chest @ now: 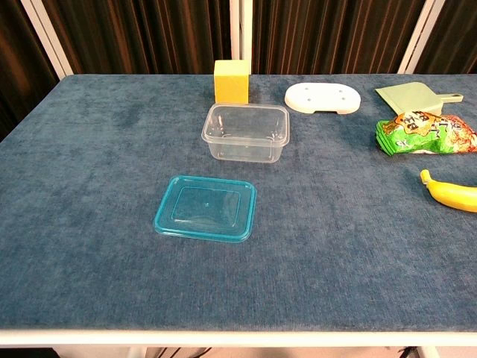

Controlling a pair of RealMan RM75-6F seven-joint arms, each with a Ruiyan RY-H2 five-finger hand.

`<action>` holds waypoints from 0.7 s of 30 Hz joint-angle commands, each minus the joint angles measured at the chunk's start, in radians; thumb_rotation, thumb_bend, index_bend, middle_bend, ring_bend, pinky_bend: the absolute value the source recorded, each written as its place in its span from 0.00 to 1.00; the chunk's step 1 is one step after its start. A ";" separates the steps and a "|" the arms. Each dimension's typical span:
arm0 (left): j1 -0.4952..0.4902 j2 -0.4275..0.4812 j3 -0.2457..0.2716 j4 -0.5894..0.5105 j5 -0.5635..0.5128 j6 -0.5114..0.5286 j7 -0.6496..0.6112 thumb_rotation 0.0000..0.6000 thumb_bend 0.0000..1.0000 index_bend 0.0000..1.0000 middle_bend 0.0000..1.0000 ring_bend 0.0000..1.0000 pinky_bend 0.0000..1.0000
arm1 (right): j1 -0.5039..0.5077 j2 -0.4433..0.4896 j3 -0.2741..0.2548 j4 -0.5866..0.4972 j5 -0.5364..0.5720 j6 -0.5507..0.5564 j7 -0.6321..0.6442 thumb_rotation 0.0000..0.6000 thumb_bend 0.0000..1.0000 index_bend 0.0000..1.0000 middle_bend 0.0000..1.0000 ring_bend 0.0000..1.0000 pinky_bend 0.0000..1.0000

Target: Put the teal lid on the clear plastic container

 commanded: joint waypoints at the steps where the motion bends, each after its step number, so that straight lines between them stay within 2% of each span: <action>1: 0.004 -0.008 -0.005 0.002 0.006 0.019 0.002 1.00 0.00 0.03 0.03 0.00 0.01 | 0.007 -0.001 0.002 0.000 0.006 -0.011 0.000 1.00 0.08 0.00 0.00 0.00 0.00; 7: 0.012 -0.006 -0.001 -0.008 0.021 0.038 0.012 1.00 0.00 0.03 0.03 0.00 0.01 | 0.019 0.000 -0.003 0.016 -0.005 -0.025 0.019 1.00 0.08 0.00 0.00 0.00 0.00; 10: 0.014 -0.007 0.000 -0.013 0.030 0.047 0.007 1.00 0.00 0.03 0.03 0.00 0.01 | 0.051 -0.015 -0.006 0.043 -0.019 -0.069 0.037 1.00 0.08 0.00 0.00 0.00 0.00; 16: 0.012 -0.004 0.002 -0.017 0.043 0.047 -0.012 1.00 0.00 0.03 0.03 0.00 0.01 | 0.164 -0.058 0.014 0.076 -0.022 -0.215 0.030 1.00 0.08 0.00 0.00 0.00 0.00; 19: 0.009 -0.004 -0.001 -0.014 0.046 0.048 -0.015 1.00 0.00 0.03 0.03 0.00 0.01 | 0.242 -0.103 0.046 0.095 -0.016 -0.289 0.005 1.00 0.08 0.00 0.00 0.00 0.00; 21: 0.004 -0.004 -0.003 -0.011 0.046 0.042 -0.021 1.00 0.00 0.03 0.03 0.00 0.01 | 0.309 -0.164 0.073 0.146 -0.014 -0.343 -0.002 1.00 0.08 0.00 0.00 0.00 0.00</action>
